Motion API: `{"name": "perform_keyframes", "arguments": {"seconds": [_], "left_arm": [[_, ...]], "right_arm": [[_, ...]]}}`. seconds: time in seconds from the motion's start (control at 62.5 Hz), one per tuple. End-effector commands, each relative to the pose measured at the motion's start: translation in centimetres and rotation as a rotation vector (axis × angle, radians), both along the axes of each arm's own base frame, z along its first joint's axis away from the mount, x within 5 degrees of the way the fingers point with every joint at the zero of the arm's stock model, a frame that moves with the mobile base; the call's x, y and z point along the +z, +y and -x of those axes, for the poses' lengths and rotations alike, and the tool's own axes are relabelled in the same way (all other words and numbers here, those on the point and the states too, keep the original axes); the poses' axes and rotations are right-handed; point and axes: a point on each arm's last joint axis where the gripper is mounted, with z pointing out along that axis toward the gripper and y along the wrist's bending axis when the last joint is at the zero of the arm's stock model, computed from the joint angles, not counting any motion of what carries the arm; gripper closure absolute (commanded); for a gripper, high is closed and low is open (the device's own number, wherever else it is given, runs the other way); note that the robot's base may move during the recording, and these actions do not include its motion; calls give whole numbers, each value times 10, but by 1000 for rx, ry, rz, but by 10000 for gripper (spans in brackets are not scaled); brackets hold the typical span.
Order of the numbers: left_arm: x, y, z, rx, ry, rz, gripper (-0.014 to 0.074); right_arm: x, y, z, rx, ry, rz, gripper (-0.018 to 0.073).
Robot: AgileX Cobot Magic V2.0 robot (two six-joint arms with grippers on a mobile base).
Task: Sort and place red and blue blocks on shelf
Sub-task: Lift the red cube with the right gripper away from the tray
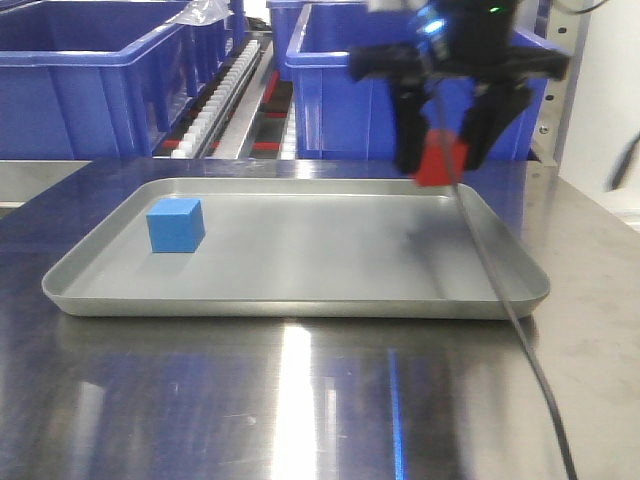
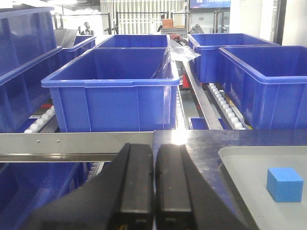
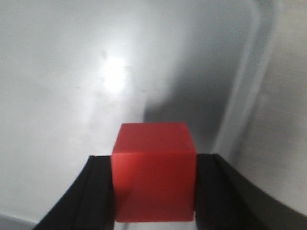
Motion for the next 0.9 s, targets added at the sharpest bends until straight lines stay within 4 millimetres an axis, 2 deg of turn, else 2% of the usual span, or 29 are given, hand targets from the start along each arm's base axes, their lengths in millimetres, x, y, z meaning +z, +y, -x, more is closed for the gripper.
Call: {"name": "perform_keyframes", "arguments": {"seconds": [0.0, 0.192, 0.368, 0.48, 0.608, 0.88], "left_arm": [[-6, 1, 1, 2, -64, 18, 471], [-6, 1, 1, 2, -64, 18, 471], [-6, 1, 1, 2, -64, 18, 471], [-6, 1, 1, 2, -64, 18, 471], [-6, 1, 1, 2, -64, 18, 471], [-6, 1, 1, 2, -64, 18, 471]], "right_arm": [[38, -27, 13, -23, -152, -69, 508], [41, -80, 37, -90, -344, -94, 508], [29, -122, 70, -86, -520, -56, 508], [22, -144, 94, -145, -616, -39, 508], [18, -159, 124, -210, -720, -29, 508], [24, -164, 186, -271, -967, -86, 508]]}}
